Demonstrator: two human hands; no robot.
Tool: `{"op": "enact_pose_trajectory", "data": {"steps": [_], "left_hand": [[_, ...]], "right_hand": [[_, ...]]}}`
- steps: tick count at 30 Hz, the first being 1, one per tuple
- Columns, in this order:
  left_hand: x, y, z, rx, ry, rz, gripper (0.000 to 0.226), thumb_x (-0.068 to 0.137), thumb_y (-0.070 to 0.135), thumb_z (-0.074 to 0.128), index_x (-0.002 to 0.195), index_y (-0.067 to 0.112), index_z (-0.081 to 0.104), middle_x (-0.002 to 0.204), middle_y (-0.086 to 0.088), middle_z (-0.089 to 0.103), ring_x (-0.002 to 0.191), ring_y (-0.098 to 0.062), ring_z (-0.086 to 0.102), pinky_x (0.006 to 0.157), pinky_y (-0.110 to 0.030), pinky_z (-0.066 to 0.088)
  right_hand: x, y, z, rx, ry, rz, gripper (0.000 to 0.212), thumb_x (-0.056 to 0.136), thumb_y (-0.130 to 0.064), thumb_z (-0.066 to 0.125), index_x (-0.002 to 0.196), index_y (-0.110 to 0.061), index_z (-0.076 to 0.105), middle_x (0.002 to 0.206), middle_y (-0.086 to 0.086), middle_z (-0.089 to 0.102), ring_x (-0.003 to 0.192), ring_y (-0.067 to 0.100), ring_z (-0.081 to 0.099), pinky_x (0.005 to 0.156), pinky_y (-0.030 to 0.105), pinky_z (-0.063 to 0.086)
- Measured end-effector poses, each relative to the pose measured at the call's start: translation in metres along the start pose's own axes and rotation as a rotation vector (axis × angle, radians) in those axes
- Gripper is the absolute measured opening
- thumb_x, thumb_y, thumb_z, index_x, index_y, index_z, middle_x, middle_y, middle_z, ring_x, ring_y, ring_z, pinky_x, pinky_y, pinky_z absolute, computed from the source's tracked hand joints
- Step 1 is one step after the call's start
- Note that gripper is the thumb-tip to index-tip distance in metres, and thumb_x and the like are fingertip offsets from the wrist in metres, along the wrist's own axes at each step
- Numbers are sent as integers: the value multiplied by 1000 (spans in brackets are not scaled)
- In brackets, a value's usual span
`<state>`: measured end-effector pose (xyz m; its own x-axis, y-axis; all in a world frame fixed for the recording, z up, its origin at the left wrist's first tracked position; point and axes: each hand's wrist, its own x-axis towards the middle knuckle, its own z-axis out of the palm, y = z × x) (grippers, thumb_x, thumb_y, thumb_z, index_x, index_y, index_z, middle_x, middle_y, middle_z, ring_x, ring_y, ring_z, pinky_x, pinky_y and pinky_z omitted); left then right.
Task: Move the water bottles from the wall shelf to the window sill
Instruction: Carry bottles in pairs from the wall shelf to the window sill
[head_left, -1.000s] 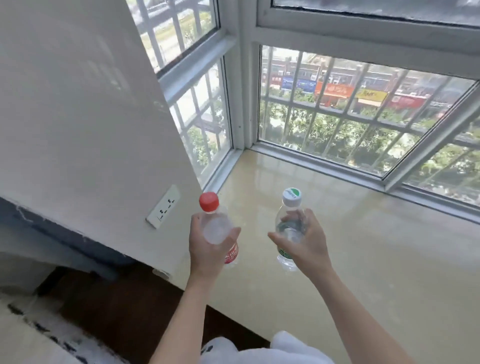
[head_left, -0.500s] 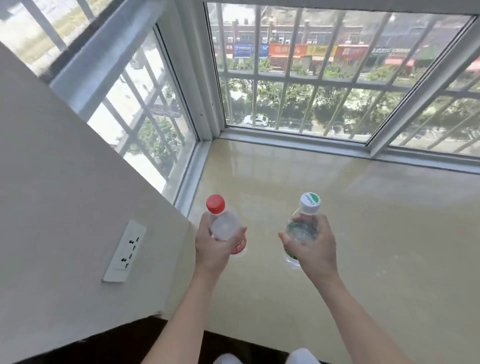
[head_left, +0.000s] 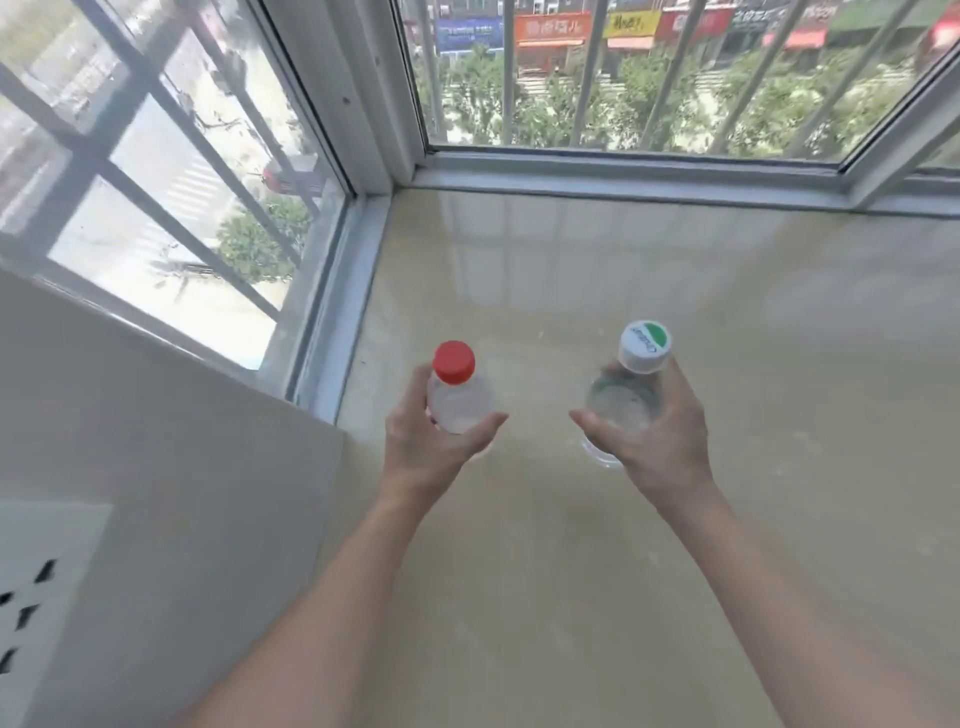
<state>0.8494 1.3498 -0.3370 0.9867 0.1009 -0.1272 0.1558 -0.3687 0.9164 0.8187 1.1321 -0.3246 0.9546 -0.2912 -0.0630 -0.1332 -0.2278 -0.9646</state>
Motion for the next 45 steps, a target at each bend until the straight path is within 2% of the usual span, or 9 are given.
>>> {"op": "enact_pose_trajectory", "data": {"steps": [6,9,14,18,21,27,38,42,45], "left_hand": [[20,-20,16,-2,-2,49,59,55,47,86,104,29,58,90,17,65,92,-14,64,83,-42,57],[25,-22,18,-10,-9,56,59,58,43,88,107,29,57,93,17,66,93,-12,66,82,-41,57],[26,-31,14,32,-30,59,62,60,36,91,109,25,57,96,12,68,93,-12,66,81,-36,56],[24,-44,11,45,-71,43,64,63,29,93,114,20,58,103,9,70,97,-6,66,89,-27,55],[25,-50,12,54,-94,28,66,66,27,92,122,20,58,110,9,69,105,-3,64,95,-25,54],[30,-55,17,46,-94,15,65,68,17,90,124,17,57,108,20,65,100,12,60,89,-10,50],[33,-49,12,268,-147,-11,81,63,34,91,132,28,48,112,20,59,95,6,51,80,-12,43],[28,-51,-2,568,-186,-40,89,65,41,87,139,23,41,131,4,56,122,-21,50,97,-39,45],[10,-47,-17,774,-208,-78,93,74,46,80,149,19,32,145,-1,46,133,-24,43,105,-37,37]], "right_hand": [[25,26,29,72,13,-29,49,64,-15,90,99,-24,57,97,-14,67,100,14,66,89,25,51],[27,37,33,52,-6,-24,52,65,-12,92,105,-15,59,98,-10,67,99,12,66,86,21,50],[24,47,36,36,-35,-7,55,65,-13,92,107,-12,58,103,-2,68,100,18,66,89,32,53],[20,53,32,3,-43,19,63,59,-26,92,110,-20,56,100,-9,67,98,11,65,87,22,51],[15,62,28,-83,-52,35,66,61,-18,94,114,-17,55,98,-17,65,91,-5,61,79,9,45],[15,73,27,-227,-28,17,62,63,-22,93,113,-23,55,103,-8,65,91,4,58,76,2,40],[15,76,18,-262,-93,95,74,61,-23,93,121,-30,50,105,-20,61,93,-2,55,76,0,37],[6,82,-5,-528,-213,142,82,68,-31,86,138,-24,43,129,-7,54,122,14,48,94,22,37],[-4,71,-25,-777,-321,142,89,73,-38,79,148,-24,33,138,0,47,131,24,42,104,39,40]]}}
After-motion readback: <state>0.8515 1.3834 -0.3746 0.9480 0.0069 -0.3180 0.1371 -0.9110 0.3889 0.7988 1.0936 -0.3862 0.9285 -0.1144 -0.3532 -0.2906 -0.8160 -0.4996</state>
